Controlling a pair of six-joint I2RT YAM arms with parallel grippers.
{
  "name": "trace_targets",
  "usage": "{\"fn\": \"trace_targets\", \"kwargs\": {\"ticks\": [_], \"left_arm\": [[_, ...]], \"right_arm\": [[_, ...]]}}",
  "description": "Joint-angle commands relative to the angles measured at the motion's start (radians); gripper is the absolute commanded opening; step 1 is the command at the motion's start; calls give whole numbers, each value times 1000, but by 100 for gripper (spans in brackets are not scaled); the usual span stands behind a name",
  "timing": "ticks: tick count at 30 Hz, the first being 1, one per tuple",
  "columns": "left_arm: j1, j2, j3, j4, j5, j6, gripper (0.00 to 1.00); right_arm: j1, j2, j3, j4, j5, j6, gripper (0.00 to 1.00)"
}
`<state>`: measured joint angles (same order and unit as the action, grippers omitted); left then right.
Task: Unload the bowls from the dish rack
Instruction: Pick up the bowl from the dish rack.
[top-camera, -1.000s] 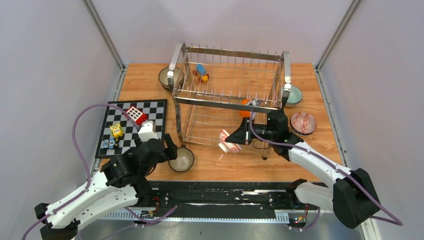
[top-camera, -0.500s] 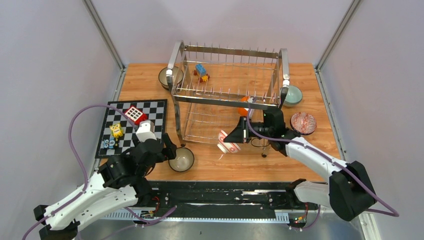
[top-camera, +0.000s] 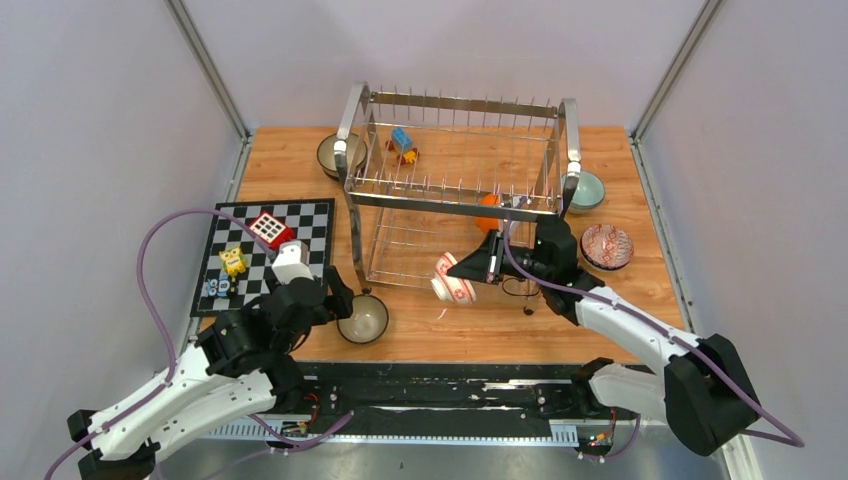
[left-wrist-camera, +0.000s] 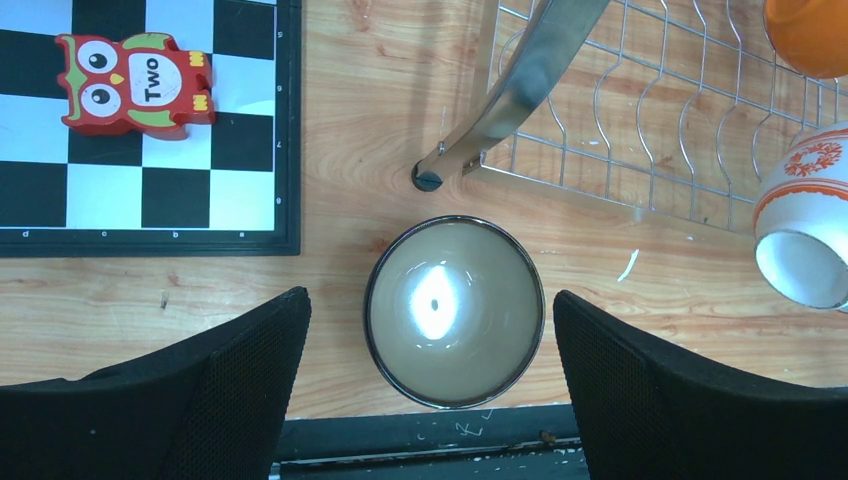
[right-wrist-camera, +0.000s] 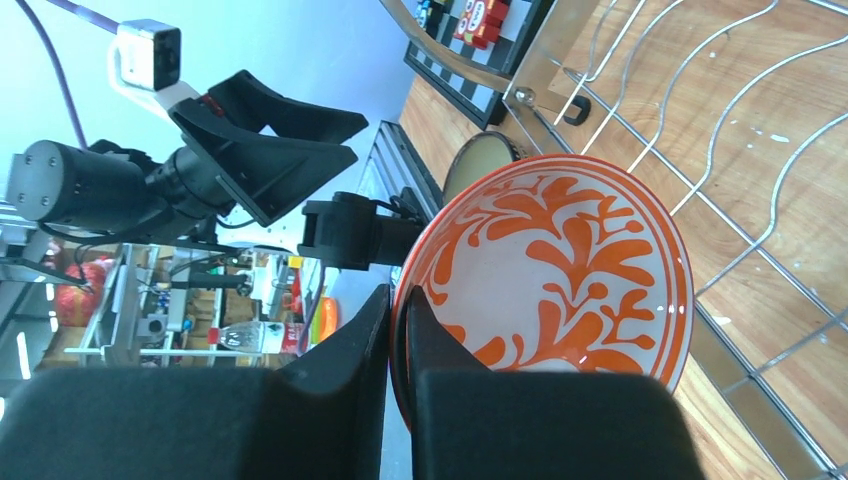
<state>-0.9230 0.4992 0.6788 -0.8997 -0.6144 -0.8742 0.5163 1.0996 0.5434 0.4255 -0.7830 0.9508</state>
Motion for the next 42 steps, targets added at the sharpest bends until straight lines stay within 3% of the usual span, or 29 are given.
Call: {"fn": "trace_targets", "kwargs": {"ticks": [1,10,26,30,37,42], "left_arm": [[8,-1,4,12,-6,-6,93],[7,-16,-7,2,-11,-14,93],[8,0,6,13,-11,-4,93],[8,9,22,10,0,7,93],[7,26,61,-14,32,13,95],[8,12,66,33,171,53,95]], "right_arm": [[6,19,-21,239,-18,123,2],[6,29,-47,320,-157,268,2],[32,-198,-1,-397,-229,-88,2],[135,-195,69,-683,-158,-283,2],[260,-209,116,-783,-37,-375,2],[481,-211,223,-960,220,-583,2]]}}
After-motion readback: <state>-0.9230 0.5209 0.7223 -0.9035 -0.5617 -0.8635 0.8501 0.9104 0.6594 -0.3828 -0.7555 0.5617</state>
